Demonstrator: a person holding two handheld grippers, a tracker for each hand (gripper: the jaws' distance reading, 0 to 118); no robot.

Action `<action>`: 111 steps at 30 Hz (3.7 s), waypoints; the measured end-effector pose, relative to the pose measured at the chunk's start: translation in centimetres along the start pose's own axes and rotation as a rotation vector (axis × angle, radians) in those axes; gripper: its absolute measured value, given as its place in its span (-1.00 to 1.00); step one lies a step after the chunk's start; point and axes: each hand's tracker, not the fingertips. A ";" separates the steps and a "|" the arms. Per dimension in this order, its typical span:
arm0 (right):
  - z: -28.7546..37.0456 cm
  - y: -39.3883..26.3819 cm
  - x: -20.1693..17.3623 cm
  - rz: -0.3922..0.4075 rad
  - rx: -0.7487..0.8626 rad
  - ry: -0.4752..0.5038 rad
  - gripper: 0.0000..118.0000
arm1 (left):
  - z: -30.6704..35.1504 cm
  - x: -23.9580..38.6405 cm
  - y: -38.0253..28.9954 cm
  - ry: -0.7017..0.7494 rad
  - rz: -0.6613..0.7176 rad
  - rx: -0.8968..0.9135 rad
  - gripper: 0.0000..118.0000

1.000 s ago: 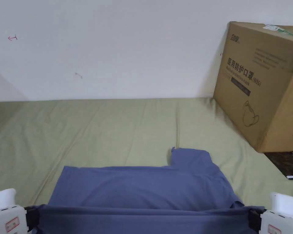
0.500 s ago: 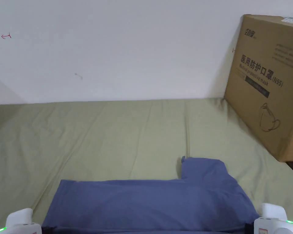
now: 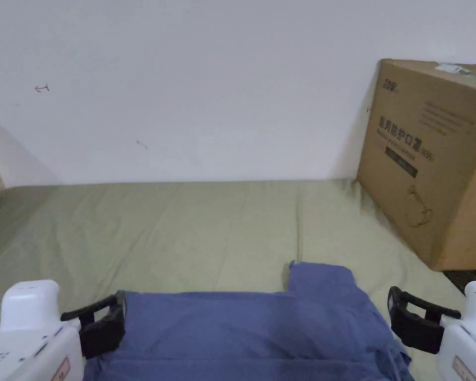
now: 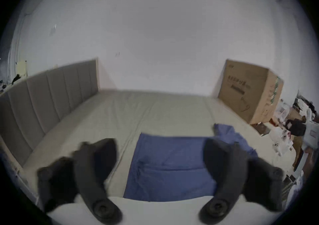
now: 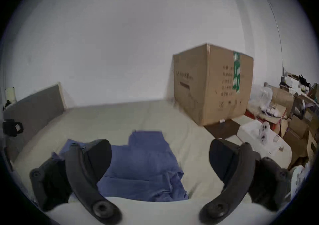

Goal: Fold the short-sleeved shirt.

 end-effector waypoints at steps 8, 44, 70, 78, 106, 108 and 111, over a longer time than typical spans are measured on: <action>5.3 1.0 -1.7 -0.027 0.021 0.053 -1.00 | 5.5 0.4 0.6 -0.022 0.028 0.049 -1.00; -13.2 -16.2 4.0 -0.096 -0.762 -0.163 0.98 | -12.1 -7.4 -14.1 0.151 -0.017 -0.665 -0.95; 1.7 -15.2 5.2 0.027 -0.870 -0.019 -0.77 | 2.9 -5.8 -17.2 0.158 0.011 -0.811 -0.95; 2.3 -15.9 3.5 0.188 -0.810 -0.103 0.65 | 3.5 -7.5 -16.6 0.167 0.120 -0.669 0.98; -1.8 3.0 -4.1 0.036 -0.031 0.040 -1.00 | -12.6 -3.6 0.4 0.004 -0.012 -0.454 -0.69; -3.5 1.6 -3.6 0.033 -0.088 0.020 -1.00 | -17.3 -5.1 -3.2 0.048 -0.008 -0.641 0.27; -6.1 -0.6 -2.8 0.029 -0.163 -0.001 -1.00 | -20.9 -6.7 -7.9 0.045 0.065 -0.746 0.85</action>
